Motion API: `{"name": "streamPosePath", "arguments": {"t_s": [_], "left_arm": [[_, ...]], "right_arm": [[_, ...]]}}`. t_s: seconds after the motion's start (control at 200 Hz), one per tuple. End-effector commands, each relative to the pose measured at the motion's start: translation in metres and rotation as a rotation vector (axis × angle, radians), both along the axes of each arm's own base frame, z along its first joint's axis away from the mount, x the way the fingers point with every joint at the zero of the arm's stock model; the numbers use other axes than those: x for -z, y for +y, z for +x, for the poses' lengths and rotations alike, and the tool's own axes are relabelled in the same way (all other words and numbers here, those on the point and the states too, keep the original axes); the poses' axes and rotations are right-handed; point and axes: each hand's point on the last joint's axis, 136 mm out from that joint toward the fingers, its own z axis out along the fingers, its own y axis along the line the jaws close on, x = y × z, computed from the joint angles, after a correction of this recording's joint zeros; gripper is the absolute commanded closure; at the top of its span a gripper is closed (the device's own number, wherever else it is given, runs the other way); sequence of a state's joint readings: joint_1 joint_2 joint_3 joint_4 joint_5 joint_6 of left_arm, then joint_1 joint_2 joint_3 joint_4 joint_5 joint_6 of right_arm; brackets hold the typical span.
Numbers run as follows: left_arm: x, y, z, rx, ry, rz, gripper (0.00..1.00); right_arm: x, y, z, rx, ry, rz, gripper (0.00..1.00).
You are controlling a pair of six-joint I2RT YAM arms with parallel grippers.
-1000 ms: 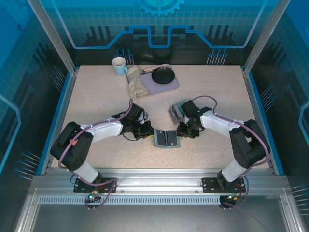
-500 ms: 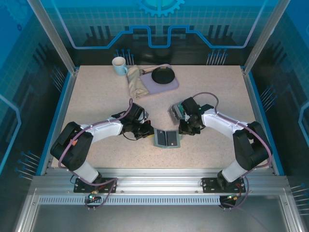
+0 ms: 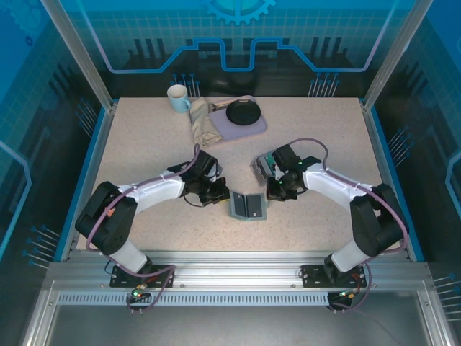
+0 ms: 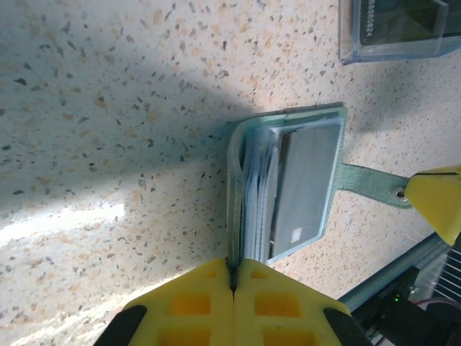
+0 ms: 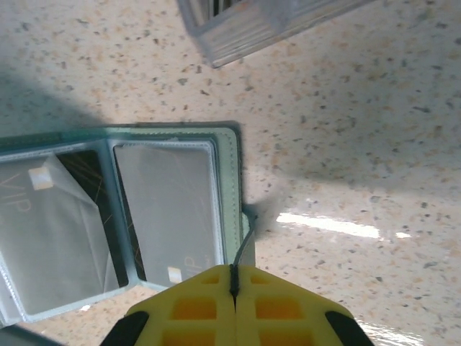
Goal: Put the credit cards into the card holder
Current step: Close the card holder at the bottom-center of the table.
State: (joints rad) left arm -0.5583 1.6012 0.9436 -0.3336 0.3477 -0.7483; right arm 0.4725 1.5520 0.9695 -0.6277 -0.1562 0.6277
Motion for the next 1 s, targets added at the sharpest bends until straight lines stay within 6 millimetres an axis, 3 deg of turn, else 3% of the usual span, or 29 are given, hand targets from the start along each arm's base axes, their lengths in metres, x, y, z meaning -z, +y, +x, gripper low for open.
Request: {"name": "streamPosePath", "arguments": {"t_s": [0.0, 0.21, 0.26, 0.395, 0.455, 0.52, 0.585, 0.64, 0.775, 0.995], "left_arm": [[-0.025, 0.001, 0.0, 0.052, -0.054, 0.112, 1.0], [-0.028, -0.027, -0.004, 0.133, -0.025, 0.216, 0.99], [-0.025, -0.036, -0.003, 0.15, -0.019, 0.223, 0.97], [-0.013, -0.066, -0.005, 0.201, 0.024, 0.218, 0.88], [-0.006, -0.078, -0.006, 0.219, 0.036, 0.213, 0.78], [0.001, -0.087, -0.007, 0.218, 0.064, 0.19, 0.77], [0.008, -0.094, -0.008, 0.215, 0.079, 0.15, 0.66], [0.011, -0.102, -0.01, 0.227, 0.093, 0.108, 0.64], [0.012, -0.109, -0.011, 0.232, 0.097, 0.058, 0.59], [0.015, -0.108, -0.01, 0.222, 0.101, 0.07, 0.59]], "right_arm": [[-0.005, 0.01, 0.001, 0.01, -0.004, 0.112, 0.96], [-0.002, 0.017, 0.005, 0.036, -0.004, 0.193, 0.96], [0.008, 0.013, -0.003, 0.046, 0.021, 0.191, 0.95], [0.015, 0.009, -0.006, 0.07, 0.031, 0.19, 0.95], [0.017, 0.004, -0.007, 0.084, 0.033, 0.179, 0.95], [0.02, -0.002, -0.01, 0.1, 0.04, 0.161, 0.94], [0.021, -0.007, -0.012, 0.109, 0.041, 0.14, 0.93], [0.02, -0.012, -0.013, 0.117, 0.042, 0.126, 0.91], [0.017, -0.018, -0.017, 0.112, 0.049, 0.117, 0.87], [0.014, -0.022, -0.023, 0.1, 0.063, 0.118, 0.84]]}}
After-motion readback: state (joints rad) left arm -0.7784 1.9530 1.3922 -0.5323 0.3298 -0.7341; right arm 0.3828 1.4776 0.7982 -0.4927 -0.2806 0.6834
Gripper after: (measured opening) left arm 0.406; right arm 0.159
